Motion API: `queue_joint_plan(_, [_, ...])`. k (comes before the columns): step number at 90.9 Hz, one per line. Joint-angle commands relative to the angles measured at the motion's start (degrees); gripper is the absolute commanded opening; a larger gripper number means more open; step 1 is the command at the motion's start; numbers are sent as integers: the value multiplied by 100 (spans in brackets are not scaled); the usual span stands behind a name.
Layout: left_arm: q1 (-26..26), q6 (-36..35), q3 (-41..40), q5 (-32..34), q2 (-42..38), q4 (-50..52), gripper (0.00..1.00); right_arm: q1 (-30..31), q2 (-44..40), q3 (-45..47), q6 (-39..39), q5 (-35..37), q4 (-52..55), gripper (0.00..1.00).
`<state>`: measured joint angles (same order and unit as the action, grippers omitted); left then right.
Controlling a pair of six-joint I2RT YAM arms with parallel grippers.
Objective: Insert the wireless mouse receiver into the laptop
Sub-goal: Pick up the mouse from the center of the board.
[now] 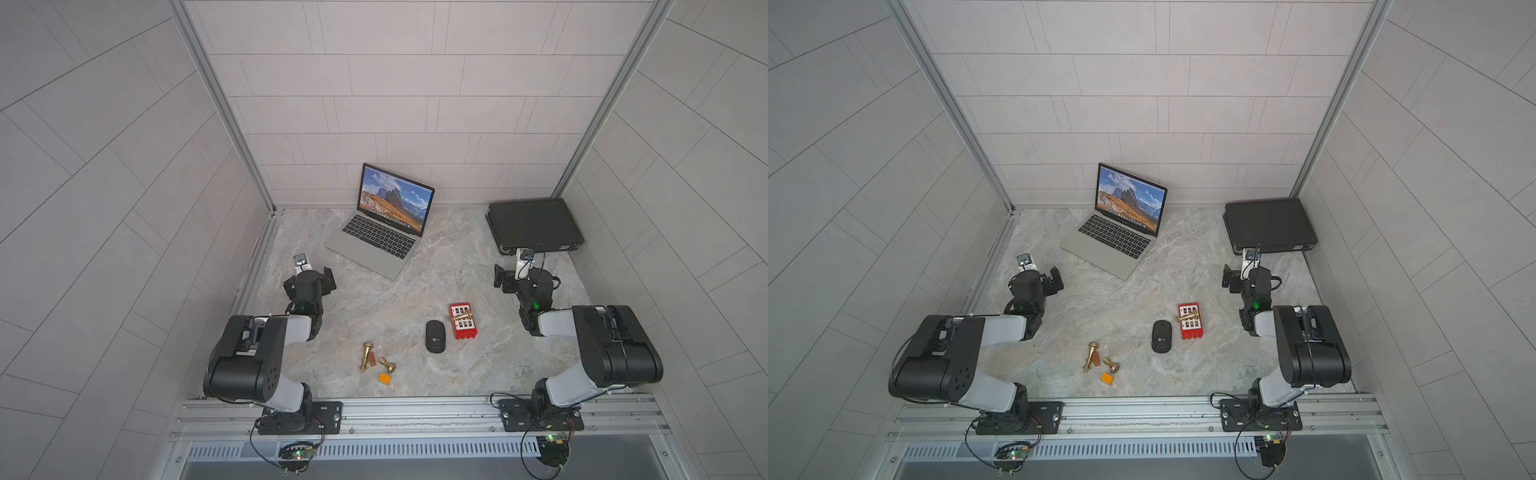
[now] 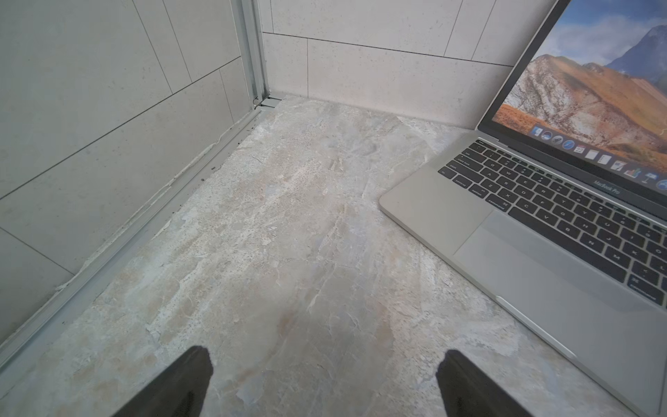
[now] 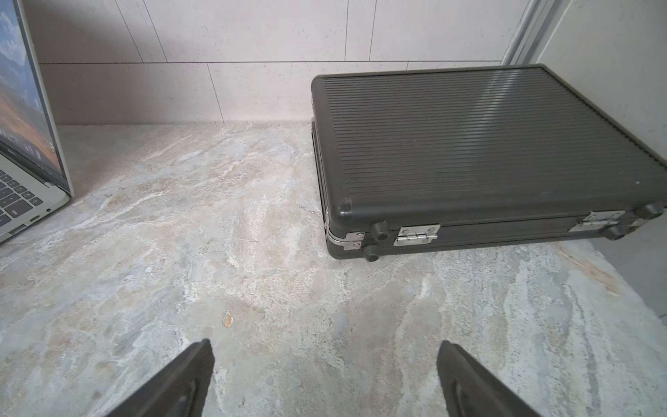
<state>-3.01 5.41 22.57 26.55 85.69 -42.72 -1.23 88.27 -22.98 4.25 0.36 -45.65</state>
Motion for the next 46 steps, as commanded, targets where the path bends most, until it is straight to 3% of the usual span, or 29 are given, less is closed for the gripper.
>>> queue_joint_plan(1, [14, -97, 99, -91, 25, 1, 100, 9, -82, -57, 12, -5, 7, 100])
queue_joint_plan(38, [15, -99, 73, -97, 10, -31, 100, 9, -89, -50, 13, -1, -10, 100])
queue_joint_plan(46, [-23, -277, 29, -299, -306, 62, 100, 17, -413, -84, 32, 197, 204, 100])
